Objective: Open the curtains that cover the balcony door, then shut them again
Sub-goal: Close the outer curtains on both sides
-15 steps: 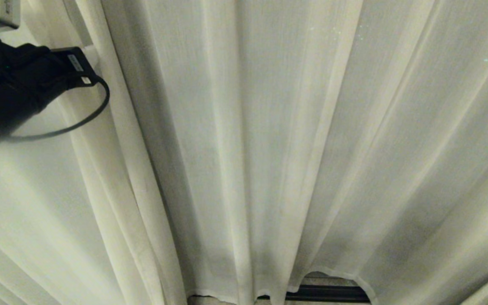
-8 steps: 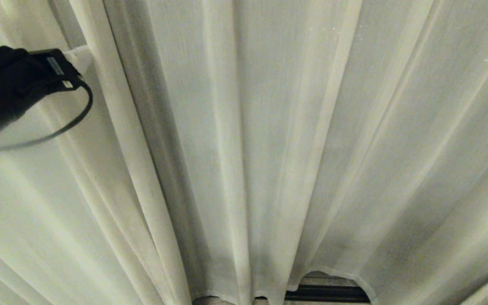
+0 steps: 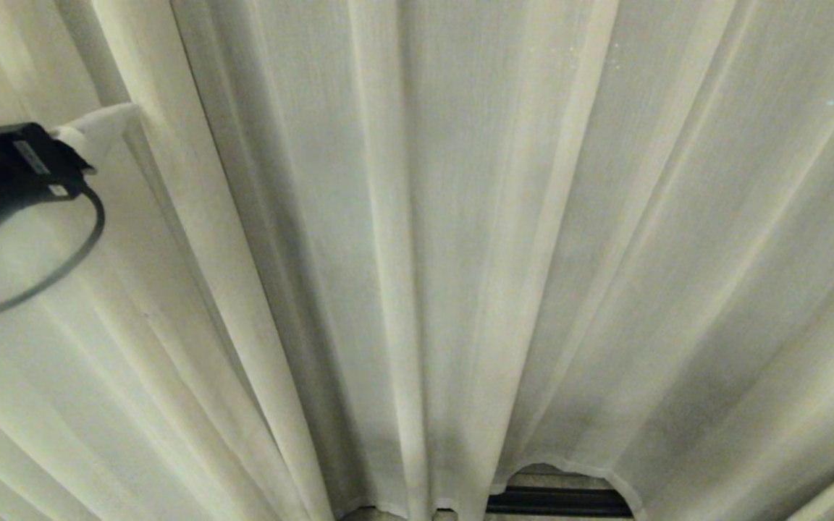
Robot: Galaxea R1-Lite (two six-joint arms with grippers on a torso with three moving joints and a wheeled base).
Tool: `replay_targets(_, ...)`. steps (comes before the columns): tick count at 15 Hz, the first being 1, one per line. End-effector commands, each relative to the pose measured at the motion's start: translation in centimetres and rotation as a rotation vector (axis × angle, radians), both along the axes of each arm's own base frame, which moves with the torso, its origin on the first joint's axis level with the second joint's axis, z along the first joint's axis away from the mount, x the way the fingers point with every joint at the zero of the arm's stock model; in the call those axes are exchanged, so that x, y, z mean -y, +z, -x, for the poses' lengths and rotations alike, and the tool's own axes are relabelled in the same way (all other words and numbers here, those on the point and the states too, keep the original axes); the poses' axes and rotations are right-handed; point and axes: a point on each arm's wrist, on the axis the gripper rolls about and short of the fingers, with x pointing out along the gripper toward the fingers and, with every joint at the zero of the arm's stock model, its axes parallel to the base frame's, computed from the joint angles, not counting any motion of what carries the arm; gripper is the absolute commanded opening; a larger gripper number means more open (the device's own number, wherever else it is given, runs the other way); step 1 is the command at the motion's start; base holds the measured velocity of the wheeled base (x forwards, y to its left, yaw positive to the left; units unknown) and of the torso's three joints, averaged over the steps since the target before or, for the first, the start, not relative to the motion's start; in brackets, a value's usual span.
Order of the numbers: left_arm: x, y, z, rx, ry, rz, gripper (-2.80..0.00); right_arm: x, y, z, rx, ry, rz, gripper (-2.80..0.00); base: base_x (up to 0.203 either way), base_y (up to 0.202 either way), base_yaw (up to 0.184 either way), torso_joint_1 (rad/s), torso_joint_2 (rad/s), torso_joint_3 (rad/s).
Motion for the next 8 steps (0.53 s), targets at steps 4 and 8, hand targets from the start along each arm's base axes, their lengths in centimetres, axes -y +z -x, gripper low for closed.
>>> replay_targets(4,-0.1,0.1,1.8,0.026,0.000,0.003,0.00,0.0,0.0,0.0,-0.002,0.001,0.001,-2.80,0.000,0.000,0.000,0.000,0.00,0.000)
replay_targets(8,-0.2,-0.8,3.1,0.014,0.001,0.002,0.00,0.0,0.0,0.0,-0.002,0.001,0.001,-2.80,0.000,0.000,0.000,0.000,0.00,0.000)
